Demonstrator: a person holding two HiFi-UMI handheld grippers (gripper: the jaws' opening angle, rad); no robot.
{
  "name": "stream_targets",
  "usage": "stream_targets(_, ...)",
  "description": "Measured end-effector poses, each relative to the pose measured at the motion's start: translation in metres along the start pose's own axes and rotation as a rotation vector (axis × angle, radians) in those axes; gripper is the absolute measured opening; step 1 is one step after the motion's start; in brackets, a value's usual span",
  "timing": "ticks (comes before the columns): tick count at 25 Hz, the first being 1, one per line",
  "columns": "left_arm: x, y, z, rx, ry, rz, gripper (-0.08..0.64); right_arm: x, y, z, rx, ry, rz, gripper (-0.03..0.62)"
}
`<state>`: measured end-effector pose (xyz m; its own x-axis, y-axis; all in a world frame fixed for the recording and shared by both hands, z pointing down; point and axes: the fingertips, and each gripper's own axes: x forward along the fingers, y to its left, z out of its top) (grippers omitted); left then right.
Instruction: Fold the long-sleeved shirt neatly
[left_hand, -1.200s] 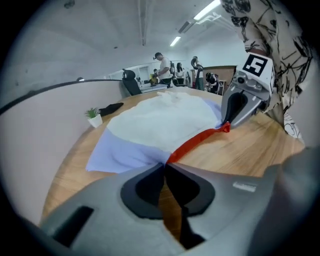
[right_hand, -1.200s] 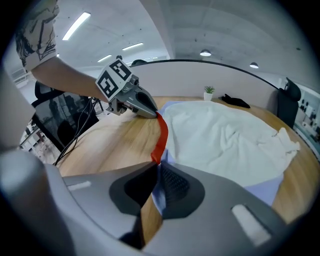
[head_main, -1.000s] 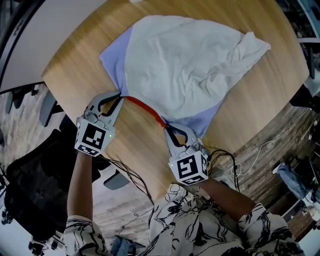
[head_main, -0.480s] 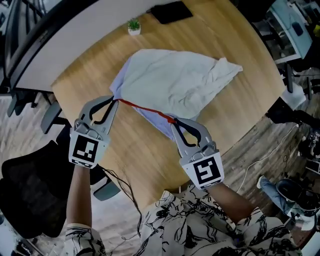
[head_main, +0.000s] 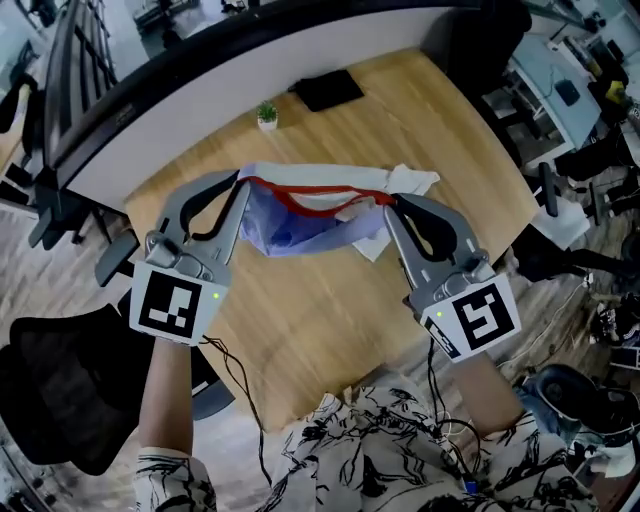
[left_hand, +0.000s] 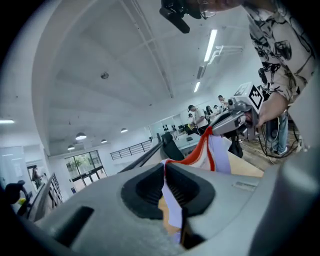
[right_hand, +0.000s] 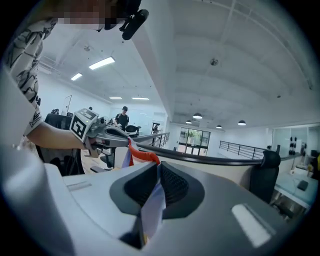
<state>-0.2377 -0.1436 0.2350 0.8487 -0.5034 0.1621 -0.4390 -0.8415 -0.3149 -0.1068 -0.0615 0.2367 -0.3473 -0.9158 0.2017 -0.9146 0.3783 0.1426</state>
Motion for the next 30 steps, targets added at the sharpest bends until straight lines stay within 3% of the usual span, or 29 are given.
stream_targets(9, -0.01, 0.009, 0.115, 0.108, -0.069, 0.154, 0.02, -0.019, -0.047, 0.098, -0.071, -0.203, 0.11, 0.034)
stream_targets(16, -0.009, 0.006, 0.171, 0.167, -0.03, 0.303, 0.021, -0.021, -0.083, 0.14, -0.082, -0.308, 0.285, 0.034)
stream_targets(23, 0.005, -0.025, 0.229, 0.17, 0.026, 0.426, 0.021, -0.054, -0.142, 0.174, -0.122, -0.357, 0.422, 0.034)
stream_targets(27, 0.004, -0.039, 0.254, 0.188, 0.05, 0.449, 0.021, -0.073, -0.159, 0.189, -0.169, -0.367, 0.498, 0.034)
stream_targets(30, 0.021, -0.058, 0.296, 0.226, 0.045, 0.459, 0.021, -0.101, -0.194, 0.213, -0.194, -0.416, 0.561, 0.034)
